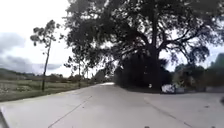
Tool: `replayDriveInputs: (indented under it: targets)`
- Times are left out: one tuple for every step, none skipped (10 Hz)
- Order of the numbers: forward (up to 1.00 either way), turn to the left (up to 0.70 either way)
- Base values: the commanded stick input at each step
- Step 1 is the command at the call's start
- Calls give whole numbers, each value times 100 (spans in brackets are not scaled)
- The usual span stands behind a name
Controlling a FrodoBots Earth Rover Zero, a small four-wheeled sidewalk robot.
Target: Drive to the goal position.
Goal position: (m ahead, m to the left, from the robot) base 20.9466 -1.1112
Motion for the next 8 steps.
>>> replayDriveInputs:
  targets:
    - [85,0]
    - [85,0]
    - [85,0]
    - [85,0]
    - [85,0]
    - [85,0]
    - [85,0]
    - [85,0]
